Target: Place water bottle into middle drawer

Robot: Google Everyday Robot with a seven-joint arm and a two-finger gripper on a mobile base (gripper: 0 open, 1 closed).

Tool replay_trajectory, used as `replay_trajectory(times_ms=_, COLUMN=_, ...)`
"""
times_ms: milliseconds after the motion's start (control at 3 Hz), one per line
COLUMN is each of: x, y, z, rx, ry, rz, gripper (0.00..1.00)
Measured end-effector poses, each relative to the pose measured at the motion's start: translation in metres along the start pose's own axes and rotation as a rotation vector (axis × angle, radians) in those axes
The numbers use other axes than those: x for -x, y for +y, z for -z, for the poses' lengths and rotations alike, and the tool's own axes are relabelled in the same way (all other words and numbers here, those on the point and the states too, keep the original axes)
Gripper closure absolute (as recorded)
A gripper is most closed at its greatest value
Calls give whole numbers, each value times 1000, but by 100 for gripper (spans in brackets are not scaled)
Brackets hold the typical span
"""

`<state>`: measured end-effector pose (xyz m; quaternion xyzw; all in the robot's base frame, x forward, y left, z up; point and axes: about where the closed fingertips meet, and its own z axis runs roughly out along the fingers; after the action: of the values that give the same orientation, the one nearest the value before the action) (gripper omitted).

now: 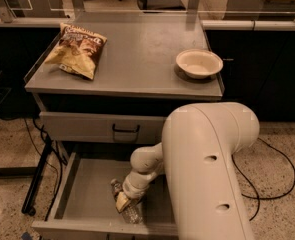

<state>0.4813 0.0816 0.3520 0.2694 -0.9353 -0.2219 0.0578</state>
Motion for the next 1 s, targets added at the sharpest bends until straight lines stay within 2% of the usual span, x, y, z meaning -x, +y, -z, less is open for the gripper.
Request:
replay_trajectory(times_ms=667, x=0, y=0, z=0, rx=0, ry=0, rz=0, gripper=52)
replay_trajectory(times_ms=1000, x=0, y=0, z=0, rx=0, ry=0, rz=0, gripper=22)
